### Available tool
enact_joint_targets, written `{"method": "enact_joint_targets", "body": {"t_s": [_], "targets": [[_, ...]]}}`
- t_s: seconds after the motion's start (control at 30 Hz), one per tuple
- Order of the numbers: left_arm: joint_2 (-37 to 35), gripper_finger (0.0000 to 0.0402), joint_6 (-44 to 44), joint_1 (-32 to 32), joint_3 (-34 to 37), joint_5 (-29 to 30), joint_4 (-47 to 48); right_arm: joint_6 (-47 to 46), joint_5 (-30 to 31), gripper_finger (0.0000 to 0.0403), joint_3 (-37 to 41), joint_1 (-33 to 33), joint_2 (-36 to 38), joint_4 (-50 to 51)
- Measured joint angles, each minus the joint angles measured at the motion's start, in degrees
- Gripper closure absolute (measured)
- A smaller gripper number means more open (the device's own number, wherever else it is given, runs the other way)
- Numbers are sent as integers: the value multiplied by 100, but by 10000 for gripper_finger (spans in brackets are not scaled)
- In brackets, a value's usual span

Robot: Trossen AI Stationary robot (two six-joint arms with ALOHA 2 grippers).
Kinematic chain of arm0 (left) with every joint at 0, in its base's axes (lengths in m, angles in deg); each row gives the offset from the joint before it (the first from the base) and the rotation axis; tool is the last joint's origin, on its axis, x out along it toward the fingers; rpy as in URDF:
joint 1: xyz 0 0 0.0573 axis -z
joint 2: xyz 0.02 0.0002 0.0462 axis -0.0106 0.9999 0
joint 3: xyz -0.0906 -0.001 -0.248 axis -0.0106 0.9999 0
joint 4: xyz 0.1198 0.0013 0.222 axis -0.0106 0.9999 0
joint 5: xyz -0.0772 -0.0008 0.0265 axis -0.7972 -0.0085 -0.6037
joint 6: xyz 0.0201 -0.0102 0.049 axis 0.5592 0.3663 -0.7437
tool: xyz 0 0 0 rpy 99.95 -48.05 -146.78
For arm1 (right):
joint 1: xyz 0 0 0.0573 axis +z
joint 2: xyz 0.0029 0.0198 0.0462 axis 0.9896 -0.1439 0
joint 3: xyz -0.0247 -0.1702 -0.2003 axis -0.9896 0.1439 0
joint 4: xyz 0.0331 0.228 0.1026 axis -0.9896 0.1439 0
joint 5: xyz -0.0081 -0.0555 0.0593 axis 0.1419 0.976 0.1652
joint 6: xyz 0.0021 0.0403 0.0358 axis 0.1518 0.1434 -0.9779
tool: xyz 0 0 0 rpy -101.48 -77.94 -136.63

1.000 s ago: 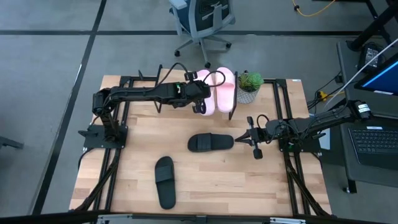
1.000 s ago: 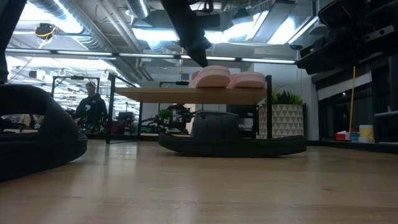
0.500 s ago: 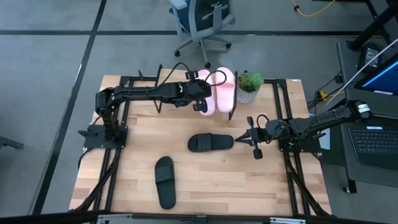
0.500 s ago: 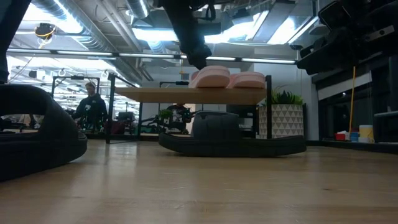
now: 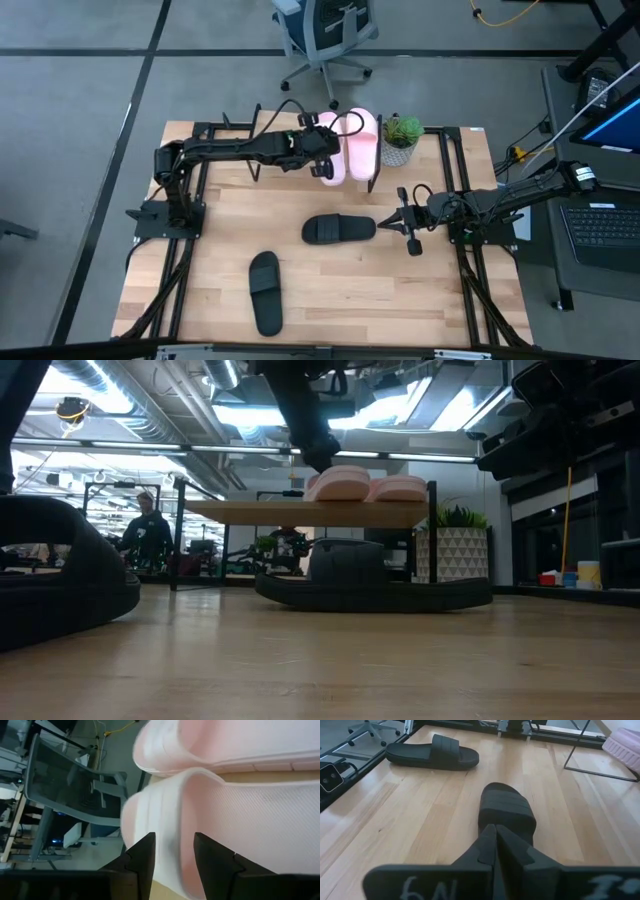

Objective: Pick and place slides into the shelf
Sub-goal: Put the pink slides on the shelf

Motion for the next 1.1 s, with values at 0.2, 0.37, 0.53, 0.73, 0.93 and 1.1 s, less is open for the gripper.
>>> {"method": "enact_joint_targets", "body": {"t_s": [0.2,0.37,0.53,0.73,0.93,1.1], "targets": [[81,306,-109,0,0,0,-20,0,0,395,0,0,2,2],[79,347,-110,0,0,28,-133,0,0,391,0,0,2,4],[79,380,-115,-6,0,232,-217,17,2,383,0,0,2,13],[79,394,-114,-20,0,214,-227,17,2,391,0,0,2,35],[79,393,-114,-20,0,214,-230,17,2,394,0,0,2,33],[79,397,-134,-20,0,216,-375,19,2,384,0,0,2,33]]}}
